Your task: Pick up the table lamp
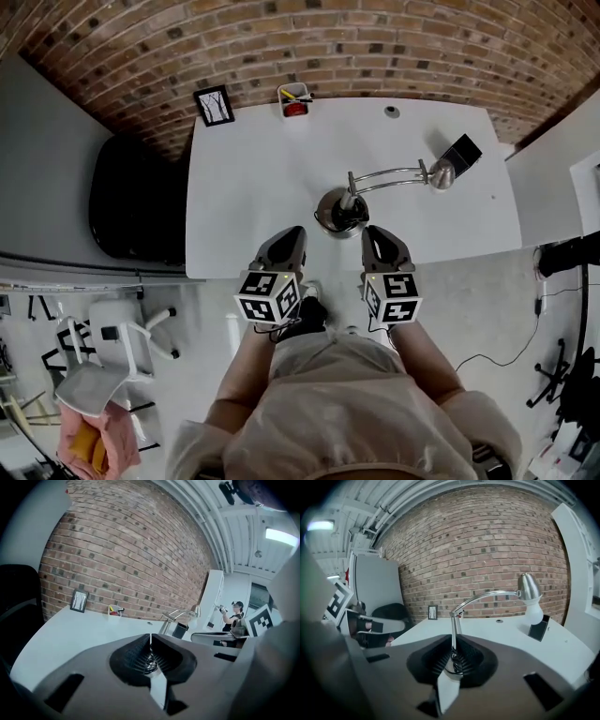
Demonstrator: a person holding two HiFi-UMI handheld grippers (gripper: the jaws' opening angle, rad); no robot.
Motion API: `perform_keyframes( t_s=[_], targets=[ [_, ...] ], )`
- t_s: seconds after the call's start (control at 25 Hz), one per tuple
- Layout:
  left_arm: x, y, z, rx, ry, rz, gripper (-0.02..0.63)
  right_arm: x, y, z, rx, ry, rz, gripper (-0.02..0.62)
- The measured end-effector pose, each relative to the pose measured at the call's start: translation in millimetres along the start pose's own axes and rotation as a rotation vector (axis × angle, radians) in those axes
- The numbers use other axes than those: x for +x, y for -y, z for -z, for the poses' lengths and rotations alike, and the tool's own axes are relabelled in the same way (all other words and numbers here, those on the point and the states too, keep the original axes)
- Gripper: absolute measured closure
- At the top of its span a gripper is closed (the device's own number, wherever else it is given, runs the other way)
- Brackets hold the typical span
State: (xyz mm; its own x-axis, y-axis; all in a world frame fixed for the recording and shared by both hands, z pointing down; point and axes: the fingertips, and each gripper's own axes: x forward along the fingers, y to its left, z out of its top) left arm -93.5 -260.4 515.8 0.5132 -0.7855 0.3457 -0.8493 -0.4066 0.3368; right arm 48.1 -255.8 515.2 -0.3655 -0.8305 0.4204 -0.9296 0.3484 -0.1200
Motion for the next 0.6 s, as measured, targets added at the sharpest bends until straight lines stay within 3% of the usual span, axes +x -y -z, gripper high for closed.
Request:
perform_keyframes(
  t_s=[0.2, 0.24, 0.32, 0.6],
  targets=[
    [26, -29, 6, -0.015, -0.052, 0.032, 0.581, 33, -2, -2, 0.001, -0.018, 0.041, 0.562],
    [31, -33, 8, -0.017, -0.064, 0.040, 0.581, 40, -3, -4, -0.001, -0.013, 0.047, 0.547],
    [40, -40, 13, -0.019, -0.089, 0.058, 0.581, 54, -4, -7, 0.002, -0.007, 0.051, 0.407],
    [59, -61, 29, 0.003, -0.175, 0.106, 0.581, 98, -1, -12, 0.018, -0.023, 0.113, 0.368]
  ],
)
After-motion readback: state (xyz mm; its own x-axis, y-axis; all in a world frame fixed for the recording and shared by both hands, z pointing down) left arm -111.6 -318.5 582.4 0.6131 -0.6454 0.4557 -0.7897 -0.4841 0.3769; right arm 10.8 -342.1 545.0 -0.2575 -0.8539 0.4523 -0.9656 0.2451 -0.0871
